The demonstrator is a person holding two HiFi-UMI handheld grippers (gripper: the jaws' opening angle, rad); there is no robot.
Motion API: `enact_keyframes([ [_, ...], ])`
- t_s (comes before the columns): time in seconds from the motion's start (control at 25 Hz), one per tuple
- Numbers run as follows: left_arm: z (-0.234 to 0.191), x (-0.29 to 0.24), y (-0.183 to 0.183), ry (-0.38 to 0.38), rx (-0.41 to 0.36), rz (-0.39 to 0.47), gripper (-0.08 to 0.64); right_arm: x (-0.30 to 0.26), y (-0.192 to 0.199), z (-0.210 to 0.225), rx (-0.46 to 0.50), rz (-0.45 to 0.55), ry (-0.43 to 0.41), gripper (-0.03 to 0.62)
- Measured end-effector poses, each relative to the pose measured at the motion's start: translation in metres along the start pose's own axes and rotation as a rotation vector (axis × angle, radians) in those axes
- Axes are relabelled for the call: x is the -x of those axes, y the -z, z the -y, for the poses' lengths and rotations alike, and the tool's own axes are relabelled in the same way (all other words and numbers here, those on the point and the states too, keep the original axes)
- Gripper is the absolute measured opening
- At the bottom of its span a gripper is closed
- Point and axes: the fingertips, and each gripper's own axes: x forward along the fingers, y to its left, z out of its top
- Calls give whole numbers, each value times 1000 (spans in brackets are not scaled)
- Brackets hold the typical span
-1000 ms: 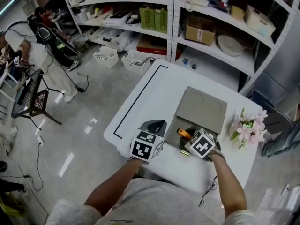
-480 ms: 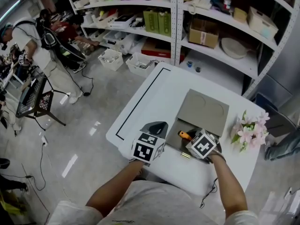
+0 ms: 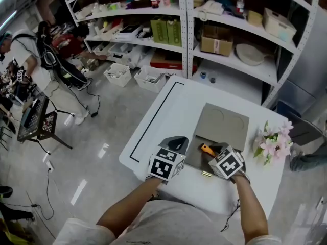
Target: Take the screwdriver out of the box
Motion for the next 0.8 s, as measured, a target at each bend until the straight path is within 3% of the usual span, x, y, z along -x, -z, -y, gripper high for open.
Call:
enact_keyframes([
  [0.48, 9, 1, -18, 121, -56, 25, 5, 56, -26, 12, -209, 213, 202, 112],
  [0.8, 15, 4, -30, 177, -82, 50, 3, 111, -33, 19, -285, 332, 383, 112],
])
